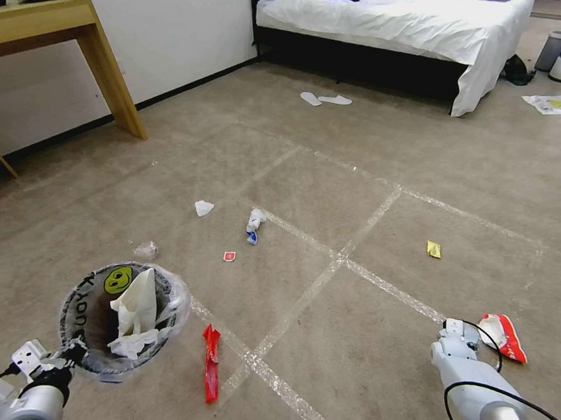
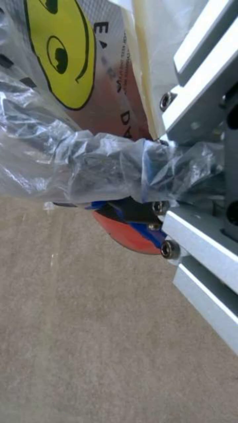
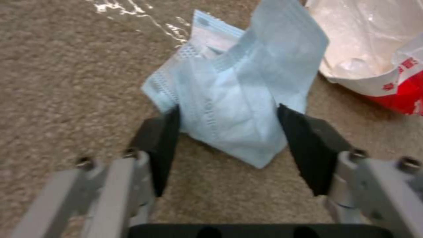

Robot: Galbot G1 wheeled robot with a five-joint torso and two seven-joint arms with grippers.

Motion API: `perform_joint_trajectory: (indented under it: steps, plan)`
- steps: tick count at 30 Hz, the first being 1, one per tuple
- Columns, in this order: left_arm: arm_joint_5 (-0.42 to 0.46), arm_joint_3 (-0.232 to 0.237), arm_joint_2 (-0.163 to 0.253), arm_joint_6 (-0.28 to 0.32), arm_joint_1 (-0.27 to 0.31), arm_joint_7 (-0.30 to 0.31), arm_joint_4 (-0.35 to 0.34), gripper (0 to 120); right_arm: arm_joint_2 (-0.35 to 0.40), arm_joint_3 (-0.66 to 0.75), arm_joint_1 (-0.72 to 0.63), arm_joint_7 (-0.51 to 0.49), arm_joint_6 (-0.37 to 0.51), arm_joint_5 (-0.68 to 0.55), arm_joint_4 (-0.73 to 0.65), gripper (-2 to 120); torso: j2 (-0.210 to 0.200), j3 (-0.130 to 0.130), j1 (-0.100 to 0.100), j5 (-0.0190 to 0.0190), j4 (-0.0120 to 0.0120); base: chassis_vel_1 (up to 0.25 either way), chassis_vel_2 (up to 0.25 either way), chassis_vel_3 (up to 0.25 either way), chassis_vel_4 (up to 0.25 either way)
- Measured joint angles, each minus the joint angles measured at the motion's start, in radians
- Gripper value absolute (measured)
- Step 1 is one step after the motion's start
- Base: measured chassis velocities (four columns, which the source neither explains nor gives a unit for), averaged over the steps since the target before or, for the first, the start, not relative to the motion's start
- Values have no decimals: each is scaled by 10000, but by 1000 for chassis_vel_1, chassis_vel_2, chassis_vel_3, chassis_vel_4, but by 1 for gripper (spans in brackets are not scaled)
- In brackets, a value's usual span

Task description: Pick up the trash bin and place the garbage on the floor into it.

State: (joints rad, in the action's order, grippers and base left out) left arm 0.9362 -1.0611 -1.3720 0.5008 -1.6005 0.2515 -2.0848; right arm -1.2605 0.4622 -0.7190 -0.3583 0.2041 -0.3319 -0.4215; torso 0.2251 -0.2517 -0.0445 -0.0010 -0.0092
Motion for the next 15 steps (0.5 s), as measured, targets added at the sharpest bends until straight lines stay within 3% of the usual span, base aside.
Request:
perform_joint_trajectory:
  steps: [11, 15]
  plan:
    - [-13, -61, -43, -114, -63, -23, 15, 0, -134, -87, -116, 91, -56, 58, -1, 17, -4, -4, -2, 9, 5, 0, 0, 0, 0]
    - [-35, -61, -51, -120, -62, -26, 52, 0, -132, -99, -256, 99, -56, 36, -161, 9, -4, -4, -3, 13, 6, 0, 0, 0, 0]
